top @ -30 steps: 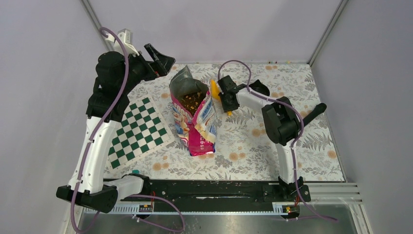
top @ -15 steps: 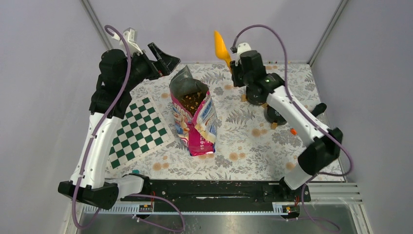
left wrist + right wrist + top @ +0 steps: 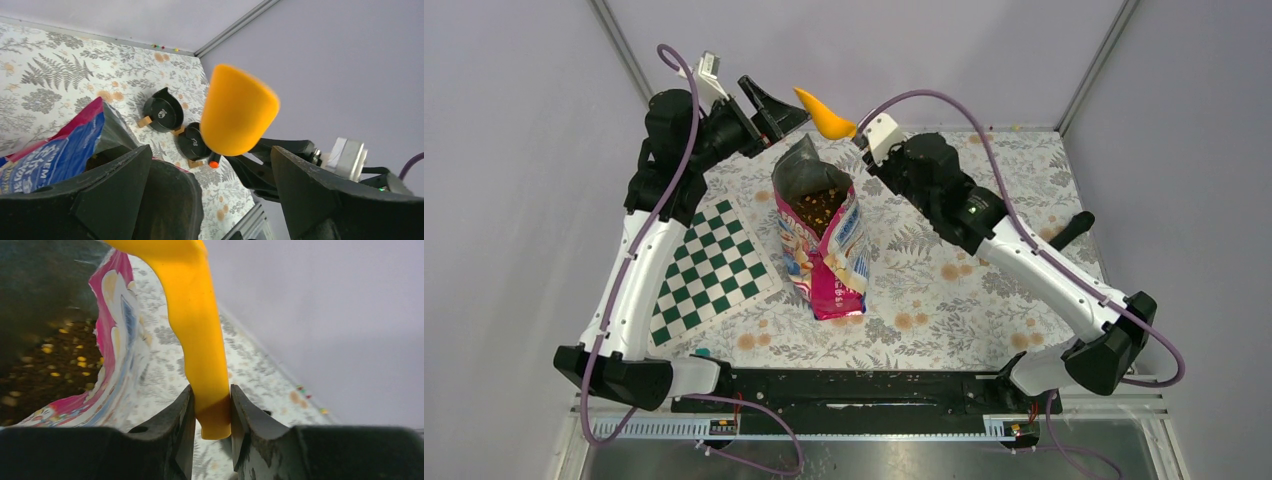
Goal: Serve the pet food
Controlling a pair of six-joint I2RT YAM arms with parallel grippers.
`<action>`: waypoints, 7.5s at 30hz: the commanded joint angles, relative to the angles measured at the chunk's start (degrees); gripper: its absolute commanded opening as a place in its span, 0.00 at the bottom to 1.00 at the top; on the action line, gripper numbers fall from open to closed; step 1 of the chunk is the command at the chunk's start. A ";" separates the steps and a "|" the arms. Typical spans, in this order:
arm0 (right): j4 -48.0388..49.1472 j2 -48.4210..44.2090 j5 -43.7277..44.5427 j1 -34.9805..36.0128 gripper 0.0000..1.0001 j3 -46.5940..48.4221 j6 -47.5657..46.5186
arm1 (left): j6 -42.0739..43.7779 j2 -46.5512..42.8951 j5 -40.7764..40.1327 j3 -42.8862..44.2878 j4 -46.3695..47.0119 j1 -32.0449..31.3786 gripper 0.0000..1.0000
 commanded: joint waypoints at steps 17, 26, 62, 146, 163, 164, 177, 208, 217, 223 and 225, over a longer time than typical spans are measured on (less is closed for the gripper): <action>53.67 0.81 19.62 6.37 0.00 -13.44 -47.39 | -3.58 1.04 2.09 12.46 -9.89 0.59 0.75; 61.50 0.97 17.22 6.75 0.00 -16.65 -54.41 | -4.15 3.07 2.43 12.73 -10.17 0.88 0.70; 64.67 -0.18 13.83 7.69 0.96 -21.11 -49.28 | -9.97 0.22 7.00 4.58 1.85 4.89 0.00; 42.40 3.47 -54.10 -22.28 0.50 3.20 100.45 | -9.11 -3.66 -0.31 -2.90 14.62 0.32 0.00; 34.23 2.64 -54.19 -22.30 0.00 5.34 93.23 | -2.62 -5.02 -3.57 -3.13 10.76 0.45 0.54; 31.87 2.15 -53.62 -22.36 0.00 5.77 91.17 | 0.08 -5.58 -6.28 -2.96 8.26 0.53 0.59; 4.59 -1.99 -45.98 -22.58 0.00 9.82 70.83 | 14.51 -3.93 -15.56 -1.29 -18.05 1.11 0.69; -5.77 -3.51 -48.31 -22.60 0.00 12.17 63.61 | 9.11 13.88 -12.21 21.20 -10.84 1.98 0.00; -5.87 1.11 -49.01 -22.55 0.00 10.51 63.41 | 6.08 14.28 -7.28 19.69 -4.77 1.79 0.00; -10.52 1.41 -41.93 -22.78 0.00 7.38 60.89 | 6.56 12.00 -4.64 16.84 -4.48 -3.70 0.00; -12.47 0.78 -39.13 -23.61 0.00 6.01 59.79 | 6.24 10.87 -6.57 14.58 -4.47 -7.31 0.00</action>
